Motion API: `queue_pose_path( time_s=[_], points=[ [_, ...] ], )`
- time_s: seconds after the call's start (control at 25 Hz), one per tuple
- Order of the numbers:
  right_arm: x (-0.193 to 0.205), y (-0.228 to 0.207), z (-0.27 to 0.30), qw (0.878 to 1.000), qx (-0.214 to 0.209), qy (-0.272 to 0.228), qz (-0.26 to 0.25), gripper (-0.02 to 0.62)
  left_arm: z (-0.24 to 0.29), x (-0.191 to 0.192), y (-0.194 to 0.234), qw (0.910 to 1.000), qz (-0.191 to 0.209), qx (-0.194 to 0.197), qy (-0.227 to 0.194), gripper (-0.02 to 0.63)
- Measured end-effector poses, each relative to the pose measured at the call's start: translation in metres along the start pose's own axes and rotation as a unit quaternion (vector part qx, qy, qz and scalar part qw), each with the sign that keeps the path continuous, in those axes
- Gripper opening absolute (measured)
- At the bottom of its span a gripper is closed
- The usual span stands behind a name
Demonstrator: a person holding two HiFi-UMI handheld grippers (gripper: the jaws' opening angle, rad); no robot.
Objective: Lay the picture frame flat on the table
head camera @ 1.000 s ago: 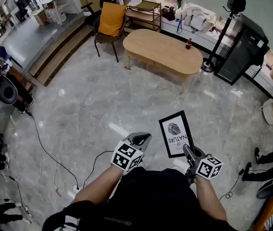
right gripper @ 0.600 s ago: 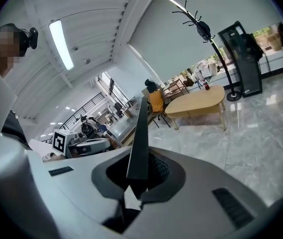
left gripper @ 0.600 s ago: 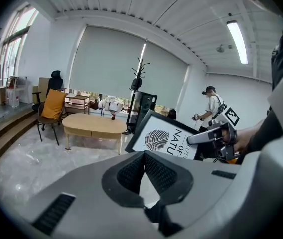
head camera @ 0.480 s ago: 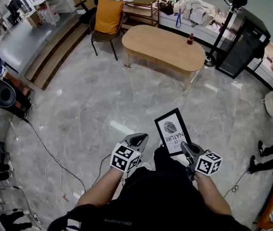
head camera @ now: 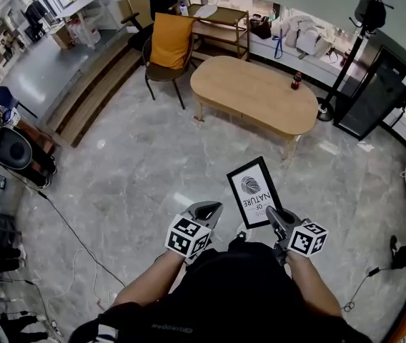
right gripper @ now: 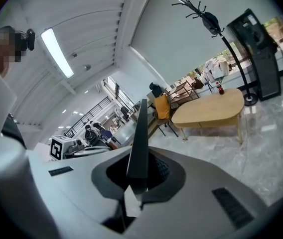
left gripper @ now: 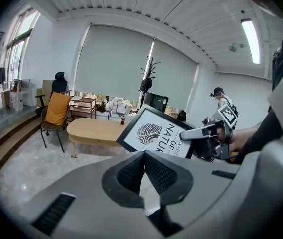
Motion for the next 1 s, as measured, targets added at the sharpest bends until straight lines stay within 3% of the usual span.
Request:
queue_pose_path(
  time_s=[0.28, 0.6, 0.76, 1.0],
  points=[
    [-0.067, -0.069, 0.04, 1.0, -0.018, -0.005, -0.019, 0.012, 0.085, -0.083, 0.019, 0.9989, 0.036, 0.005, -0.031, 0.005],
    [-0.078, -0.119, 0.074, 1.0, 0.006, 0.003, 0.025, 0.012, 0.138, -0.1, 0.06, 0.9991, 0.023, 0.011, 0.035, 0.005],
    [-0.1, -0.145, 0.101, 0.999, 0.03, -0.01, 0.044, 0.012, 0.174, -0.126, 0.092, 0.998, 0.026, 0.034, 0.046, 0.005],
    [-0.157, -0.171, 0.163, 0.996, 0.074, -0.016, 0.037, 0.012, 0.236, -0.203, 0.156, 0.9939, 0.061, 0.084, 0.036, 0.005]
  ],
)
Point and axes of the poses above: the fingertips, and each gripper's own axes: z forward along the fingers, y to its left, x out of its underside, the point moved 6 cm from there along -z, backward along the fingers, and after that the axes turned 6 degrees about -z, right-handed, at the moved point
